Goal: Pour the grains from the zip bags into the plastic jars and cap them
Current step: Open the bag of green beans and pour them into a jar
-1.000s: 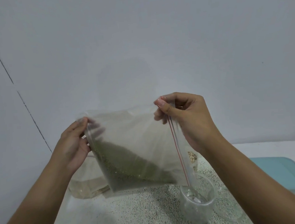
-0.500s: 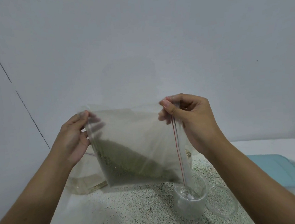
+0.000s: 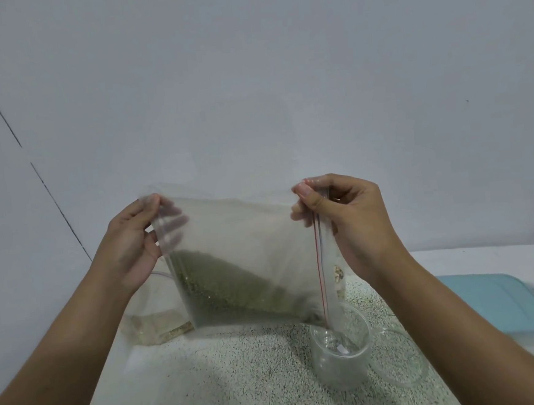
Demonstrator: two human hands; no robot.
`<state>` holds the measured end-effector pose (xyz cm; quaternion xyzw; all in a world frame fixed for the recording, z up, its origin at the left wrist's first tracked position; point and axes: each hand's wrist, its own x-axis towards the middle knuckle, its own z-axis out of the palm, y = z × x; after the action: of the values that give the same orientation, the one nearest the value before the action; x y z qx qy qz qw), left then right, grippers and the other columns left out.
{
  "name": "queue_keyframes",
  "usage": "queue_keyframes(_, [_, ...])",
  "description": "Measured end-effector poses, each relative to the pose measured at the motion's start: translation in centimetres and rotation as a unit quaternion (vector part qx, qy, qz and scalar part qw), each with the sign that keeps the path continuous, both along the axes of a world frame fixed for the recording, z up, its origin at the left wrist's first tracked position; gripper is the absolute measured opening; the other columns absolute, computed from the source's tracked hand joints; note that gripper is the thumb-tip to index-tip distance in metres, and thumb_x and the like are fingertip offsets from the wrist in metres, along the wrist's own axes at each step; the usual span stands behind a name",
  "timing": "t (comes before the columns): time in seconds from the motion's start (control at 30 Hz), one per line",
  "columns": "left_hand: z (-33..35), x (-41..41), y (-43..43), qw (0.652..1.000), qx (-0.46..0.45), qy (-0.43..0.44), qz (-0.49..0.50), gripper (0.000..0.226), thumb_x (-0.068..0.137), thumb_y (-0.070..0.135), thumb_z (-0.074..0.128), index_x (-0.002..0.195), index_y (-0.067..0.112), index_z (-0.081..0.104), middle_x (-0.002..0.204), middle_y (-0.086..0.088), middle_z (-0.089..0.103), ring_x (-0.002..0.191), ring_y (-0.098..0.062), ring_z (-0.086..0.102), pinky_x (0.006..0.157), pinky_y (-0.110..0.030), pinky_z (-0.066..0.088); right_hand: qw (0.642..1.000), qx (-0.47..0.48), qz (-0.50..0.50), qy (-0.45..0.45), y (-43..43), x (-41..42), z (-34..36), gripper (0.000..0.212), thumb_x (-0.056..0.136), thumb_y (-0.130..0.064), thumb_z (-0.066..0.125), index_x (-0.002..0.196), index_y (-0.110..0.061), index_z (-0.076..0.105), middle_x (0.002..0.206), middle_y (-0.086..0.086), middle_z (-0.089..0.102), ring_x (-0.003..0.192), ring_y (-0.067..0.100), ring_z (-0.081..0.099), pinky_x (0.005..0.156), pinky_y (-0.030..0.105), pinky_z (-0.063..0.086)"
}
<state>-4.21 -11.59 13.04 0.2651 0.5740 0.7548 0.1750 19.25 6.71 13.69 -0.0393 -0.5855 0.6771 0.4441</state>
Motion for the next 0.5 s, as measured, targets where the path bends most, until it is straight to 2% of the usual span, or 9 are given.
queue_keyframes(0.23, [0.4, 0.5, 0.03, 1.0, -0.008, 0.007, -0.001, 0.028, 0.104, 0.025, 0.053, 0.084, 0.018, 0.071, 0.089, -0.001, 0.072, 0.092, -0.024, 0.075, 0.083, -0.042, 0.054, 1.0, -0.004, -0.005, 0.005, -0.01, 0.39, -0.42, 0.019, 0.088, -0.004, 0.072, 0.1, 0.011, 0.071, 0.072, 0.014, 0.07, 0.067, 0.027, 0.069, 0.061, 0.029, 0.051])
queue_keyframes(0.5, [0.92, 0.81, 0.42, 1.0, -0.01, 0.019, -0.007, 0.027, 0.104, 0.025, 0.054, 0.084, 0.019, 0.071, 0.087, 0.0, 0.072, 0.089, -0.022, 0.075, 0.08, -0.04, 0.055, 1.0, -0.016, -0.008, 0.016, 0.25, 0.87, -0.22, 0.02, 0.088, -0.003, 0.072, 0.1, 0.013, 0.069, 0.071, 0.013, 0.069, 0.065, 0.028, 0.067, 0.06, 0.029, 0.049])
